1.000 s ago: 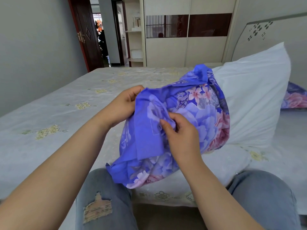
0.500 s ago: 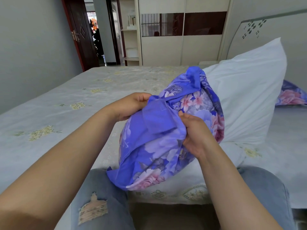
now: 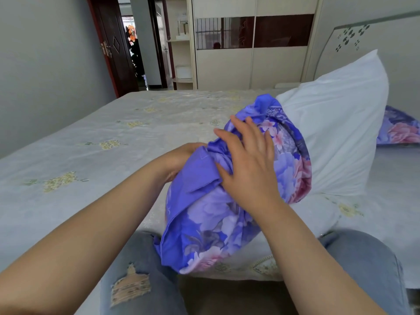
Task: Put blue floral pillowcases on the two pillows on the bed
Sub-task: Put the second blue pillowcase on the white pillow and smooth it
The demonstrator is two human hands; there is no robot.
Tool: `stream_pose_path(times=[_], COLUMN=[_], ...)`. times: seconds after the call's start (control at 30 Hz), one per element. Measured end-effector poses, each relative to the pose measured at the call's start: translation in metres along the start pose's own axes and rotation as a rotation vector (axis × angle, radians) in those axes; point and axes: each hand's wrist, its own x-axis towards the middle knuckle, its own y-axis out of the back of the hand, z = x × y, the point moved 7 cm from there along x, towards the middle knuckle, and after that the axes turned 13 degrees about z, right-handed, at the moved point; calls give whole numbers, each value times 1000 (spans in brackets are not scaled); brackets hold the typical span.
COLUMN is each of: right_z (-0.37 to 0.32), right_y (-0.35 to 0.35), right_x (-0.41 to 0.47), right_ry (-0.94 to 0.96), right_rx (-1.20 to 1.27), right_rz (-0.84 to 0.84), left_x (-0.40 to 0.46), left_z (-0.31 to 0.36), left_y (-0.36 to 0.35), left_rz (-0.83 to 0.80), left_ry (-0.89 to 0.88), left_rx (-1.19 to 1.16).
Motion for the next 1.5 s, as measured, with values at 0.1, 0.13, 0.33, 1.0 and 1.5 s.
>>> stream_pose_path(times=[0.1,0.13,0.33,1.0,1.5], right_z=[9,11,23,141,167], right_y=[-28,-35,-71,-59,-71], right_x=[17,21,47,117,146], right_ry=[-27,-32,-86,-456,-1206], right_rx=[-83,-116,-239,-189,670], right_rz=[-148,-143,-190,-64,-489], left_x=[-2,-7,-73,-7,-11], left_z=[6,6,4,10,26], left_y=[48,66,68,39,111], left_rz=[425,589,922,607,1236], left_ry=[-121,-139,-278,-80,-141], left_rx=[116,156,230,449,-110])
